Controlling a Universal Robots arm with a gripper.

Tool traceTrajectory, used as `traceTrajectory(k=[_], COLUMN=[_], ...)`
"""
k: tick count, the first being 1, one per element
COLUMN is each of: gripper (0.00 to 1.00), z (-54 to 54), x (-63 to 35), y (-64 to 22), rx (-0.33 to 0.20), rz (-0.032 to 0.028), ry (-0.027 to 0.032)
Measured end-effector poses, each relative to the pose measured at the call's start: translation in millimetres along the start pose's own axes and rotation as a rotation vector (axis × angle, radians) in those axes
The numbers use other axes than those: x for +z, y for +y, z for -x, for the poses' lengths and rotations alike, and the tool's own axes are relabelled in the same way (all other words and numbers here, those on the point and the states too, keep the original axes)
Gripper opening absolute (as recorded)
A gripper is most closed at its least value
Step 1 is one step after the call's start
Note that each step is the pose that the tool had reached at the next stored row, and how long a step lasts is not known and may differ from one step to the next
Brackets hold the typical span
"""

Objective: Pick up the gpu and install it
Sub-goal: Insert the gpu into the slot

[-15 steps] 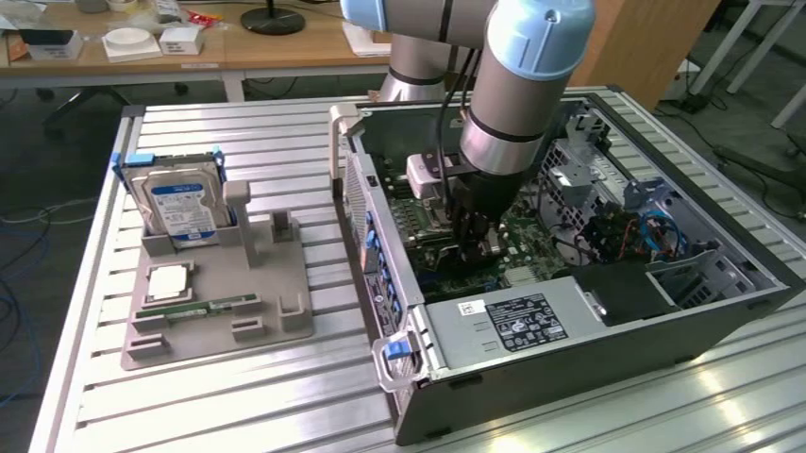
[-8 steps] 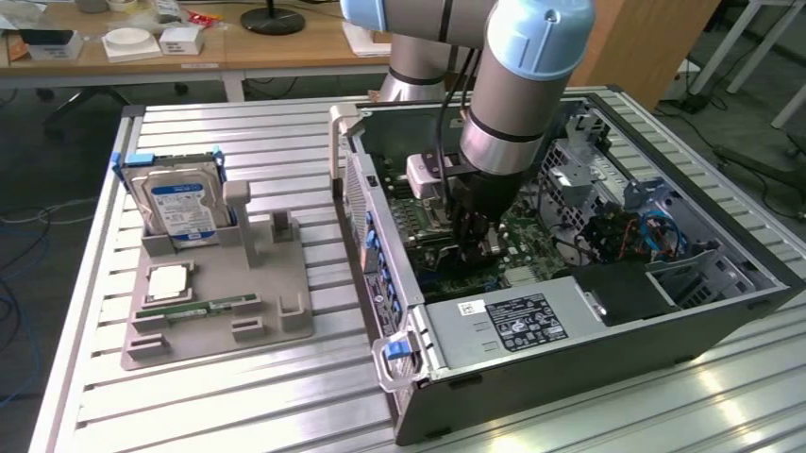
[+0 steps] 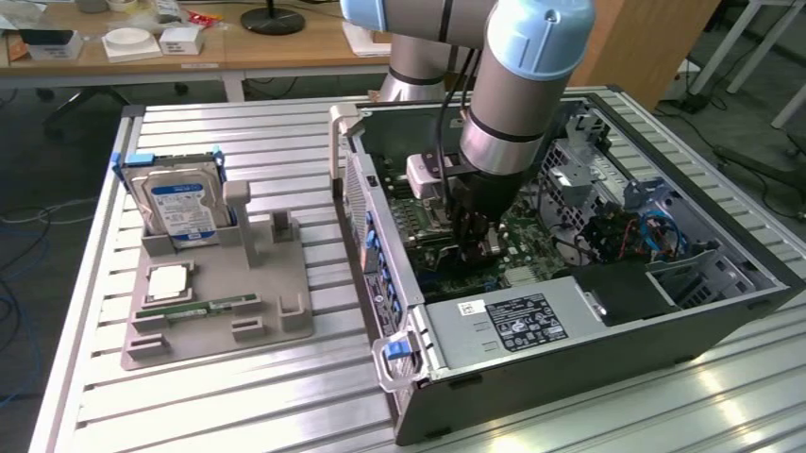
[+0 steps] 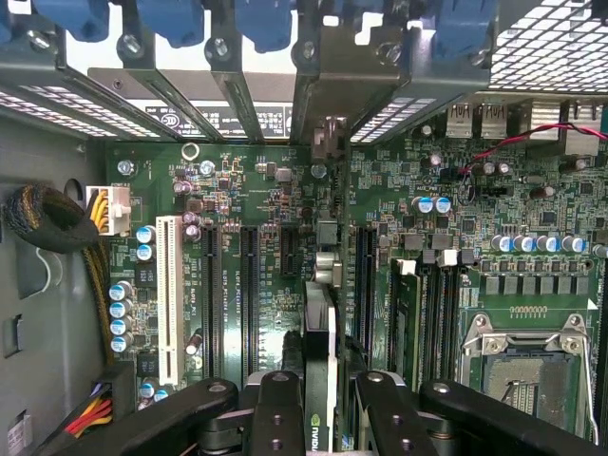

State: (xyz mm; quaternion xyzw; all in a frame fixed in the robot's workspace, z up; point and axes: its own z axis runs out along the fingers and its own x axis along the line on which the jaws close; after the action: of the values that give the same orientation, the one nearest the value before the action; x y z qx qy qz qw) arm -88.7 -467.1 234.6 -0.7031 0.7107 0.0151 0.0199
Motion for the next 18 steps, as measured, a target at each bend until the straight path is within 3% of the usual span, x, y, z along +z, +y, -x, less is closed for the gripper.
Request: traceTrajectory(k=[2,4,5,6,9,18], gripper=[0.26,0.27,0.27,0.33,0.33,0.33], z=[0.0,0.3,0.2,0.1,0.1,1.4], x=[0.0,1.3,0.9,-0.2,-2.1,-27.1], y=[0.0,0.5,0.3,0.1,0.0,-0.2], rx=[0.000,0.001,0.001,0.000,0.000,0.000], rz=[0.0000,-0.0008,-0.0010,0.0001,-0.0001,-0.0054], ry=[0.0000,-0.0036,-0.0021,0.0000,-0.0003,-0.0022])
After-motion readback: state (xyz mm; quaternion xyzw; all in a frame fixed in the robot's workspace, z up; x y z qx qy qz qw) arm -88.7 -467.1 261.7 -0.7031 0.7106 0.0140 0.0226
